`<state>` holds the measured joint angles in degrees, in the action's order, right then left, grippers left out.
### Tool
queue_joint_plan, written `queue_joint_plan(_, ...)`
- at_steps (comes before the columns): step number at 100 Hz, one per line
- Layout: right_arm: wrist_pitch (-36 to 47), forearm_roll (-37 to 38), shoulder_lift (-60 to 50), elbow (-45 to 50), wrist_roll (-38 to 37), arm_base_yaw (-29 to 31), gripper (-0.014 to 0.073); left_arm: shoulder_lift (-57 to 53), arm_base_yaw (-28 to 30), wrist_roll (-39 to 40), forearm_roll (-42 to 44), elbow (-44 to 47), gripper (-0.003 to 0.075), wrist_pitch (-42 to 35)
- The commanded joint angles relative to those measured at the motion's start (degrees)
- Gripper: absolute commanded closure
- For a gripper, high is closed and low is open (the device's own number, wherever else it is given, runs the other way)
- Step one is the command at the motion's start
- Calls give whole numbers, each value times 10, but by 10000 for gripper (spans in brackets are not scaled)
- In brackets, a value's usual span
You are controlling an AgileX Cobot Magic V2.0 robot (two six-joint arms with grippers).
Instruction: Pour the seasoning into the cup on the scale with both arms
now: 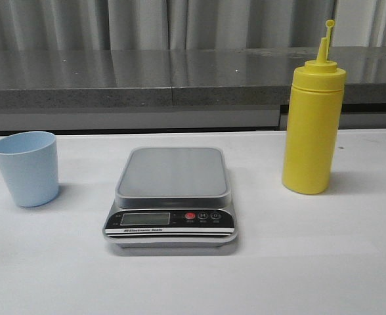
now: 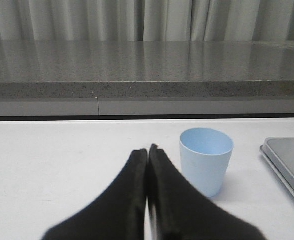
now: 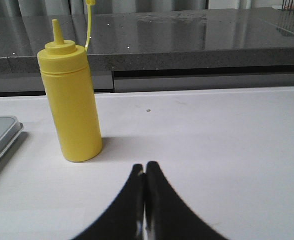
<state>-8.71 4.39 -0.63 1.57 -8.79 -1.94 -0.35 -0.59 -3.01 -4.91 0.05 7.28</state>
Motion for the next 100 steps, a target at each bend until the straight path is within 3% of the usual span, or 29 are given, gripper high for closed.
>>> queue_joint_plan(1,42,7,-10,-10,4,3,661,-17,1,7,0,23,741,-46)
queue_joint_plan(35,42,7,-10,-10,4,3,661,-16,1,7,0,3,741,-49)
queue_joint_plan(67,42,7,-10,-10,4,3,661,48,1,7,-4,-114,741,-13)
queue_joint_plan(100,42,7,-10,-10,4,3,661,228,-1,7,-6,-272,739,138)
